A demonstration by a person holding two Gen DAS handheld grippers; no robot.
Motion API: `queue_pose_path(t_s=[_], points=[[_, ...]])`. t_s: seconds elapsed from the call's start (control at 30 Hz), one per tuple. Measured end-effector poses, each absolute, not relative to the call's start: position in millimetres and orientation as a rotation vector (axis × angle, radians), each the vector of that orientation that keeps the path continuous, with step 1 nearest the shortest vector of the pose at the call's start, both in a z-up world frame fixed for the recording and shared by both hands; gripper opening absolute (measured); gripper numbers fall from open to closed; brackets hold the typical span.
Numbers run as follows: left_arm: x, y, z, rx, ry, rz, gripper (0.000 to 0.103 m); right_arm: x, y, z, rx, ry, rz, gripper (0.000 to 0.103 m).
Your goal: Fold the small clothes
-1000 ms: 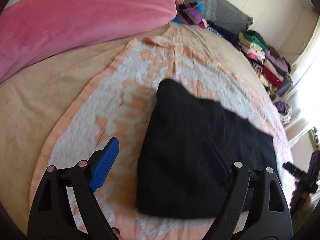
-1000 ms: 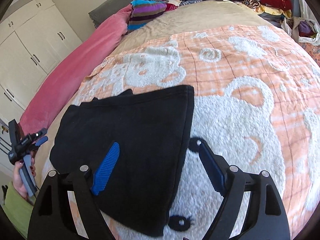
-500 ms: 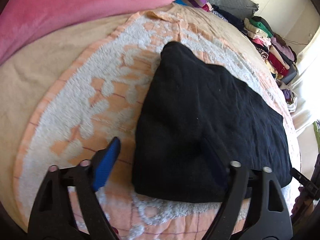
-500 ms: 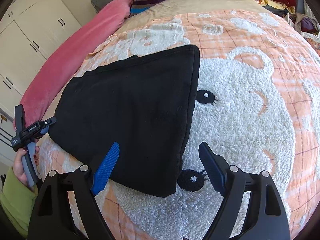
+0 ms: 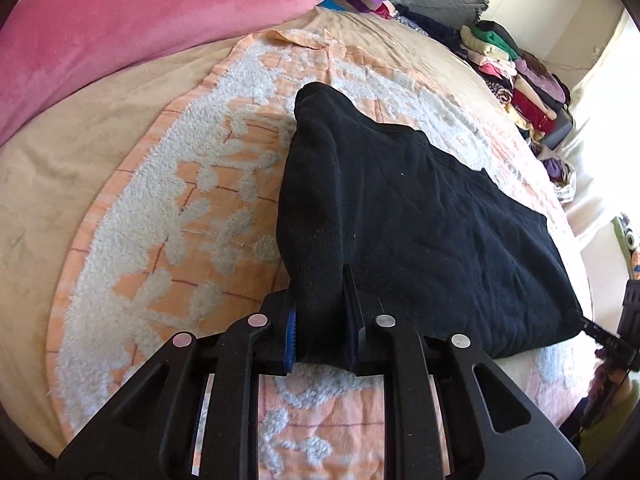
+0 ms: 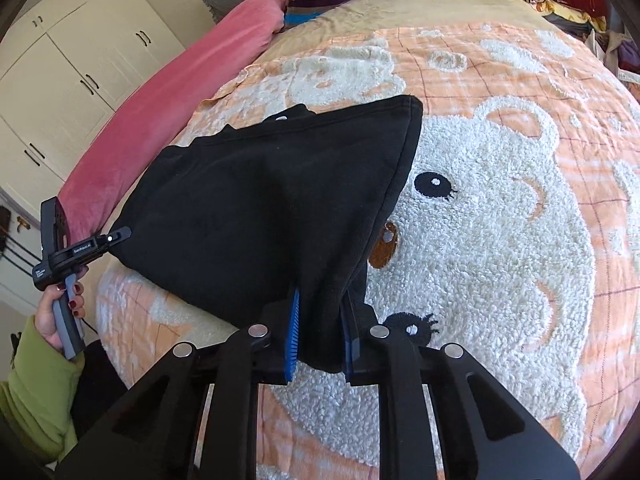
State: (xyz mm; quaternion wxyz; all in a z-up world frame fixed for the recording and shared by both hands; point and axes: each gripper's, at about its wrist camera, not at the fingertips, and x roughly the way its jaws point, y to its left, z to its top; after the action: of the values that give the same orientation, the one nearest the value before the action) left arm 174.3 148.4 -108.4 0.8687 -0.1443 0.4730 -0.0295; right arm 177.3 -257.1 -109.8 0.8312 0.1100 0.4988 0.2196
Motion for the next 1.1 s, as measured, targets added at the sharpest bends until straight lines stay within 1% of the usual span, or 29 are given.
queue_pose_path(t_s=[0.1,0.17,0.2,0.23,0.27,0.3,0.37,0.5,0.53,0.57,0.6,0.67,0.7,0.73,0.77,0.8,0.87,0.93,1.03,1.1], points=[[177.0,150.4,-119.5,-0.297,1.023,-0.042,0.014,178.6,-255.1,-121.7,0.215,1.098,0.441,0.016],[176.7,153.4,-123.2,-0.310,1.030,-0.033,0.019,178.9,-257.0,-127.8,0.222,1.113,0.432,0.018],[176.2,155.3,-123.5,-0.310,1.027,-0.027,0.022,179.7,-258.5,-128.3,0.226,1.113,0.423,0.023],[176.0,156.3,-123.6,-0.312,1.027,-0.026,0.024,180.2,-261.3,-128.1,0.232,1.113,0.410,0.026],[175.3,157.1,-123.0,-0.316,1.026,-0.027,0.024,181.5,-262.8,-128.1,0.235,1.112,0.404,0.033],[174.5,157.2,-122.3,-0.316,1.025,-0.023,0.025,181.7,-264.3,-127.1,0.235,1.109,0.395,0.036],[172.5,156.4,-120.2,-0.312,1.024,-0.020,0.025,181.7,-264.6,-126.2,0.233,1.106,0.385,0.039],[167.1,157.0,-111.5,-0.304,1.018,-0.002,0.025,180.8,-264.3,-116.4,0.209,1.075,0.359,0.049],[165.6,157.5,-108.5,-0.302,1.013,0.003,0.025,179.6,-264.8,-112.0,0.210,1.058,0.359,0.052],[163.7,157.6,-103.9,-0.290,1.005,0.012,0.025,178.2,-265.5,-107.5,0.212,1.042,0.358,0.058],[162.8,157.6,-100.1,-0.278,1.000,0.019,0.025,177.2,-265.7,-104.1,0.209,1.029,0.358,0.062],[159.5,157.4,-90.5,-0.256,0.984,0.030,0.026,173.8,-265.3,-94.0,0.199,0.988,0.359,0.063],[158.0,156.8,-86.0,-0.248,0.975,0.032,0.026,171.9,-264.1,-87.9,0.194,0.966,0.363,0.066],[156.5,155.7,-81.4,-0.237,0.966,0.033,0.029,170.7,-263.1,-83.2,0.191,0.948,0.364,0.070],[154.3,153.8,-75.4,-0.222,0.954,0.036,0.032,168.6,-262.1,-77.0,0.192,0.922,0.365,0.078],[153.1,152.3,-71.6,-0.213,0.947,0.037,0.035,167.7,-262.0,-73.1,0.194,0.908,0.371,0.080],[151.0,148.7,-64.0,-0.195,0.932,0.035,0.036,166.1,-259.1,-63.3,0.194,0.878,0.387,0.081],[149.5,144.4,-56.2,-0.171,0.918,0.035,0.040,163.9,-257.6,-54.2,0.194,0.851,0.398,0.084],[146.0,139.9,-46.6,-0.143,0.898,0.030,0.043,159.8,-253.4,-41.6,0.195,0.813,0.414,0.085],[144.7,136.6,-41.9,-0.128,0.889,0.031,0.046,157.2,-251.3,-34.2,0.199,0.790,0.422,0.089]])
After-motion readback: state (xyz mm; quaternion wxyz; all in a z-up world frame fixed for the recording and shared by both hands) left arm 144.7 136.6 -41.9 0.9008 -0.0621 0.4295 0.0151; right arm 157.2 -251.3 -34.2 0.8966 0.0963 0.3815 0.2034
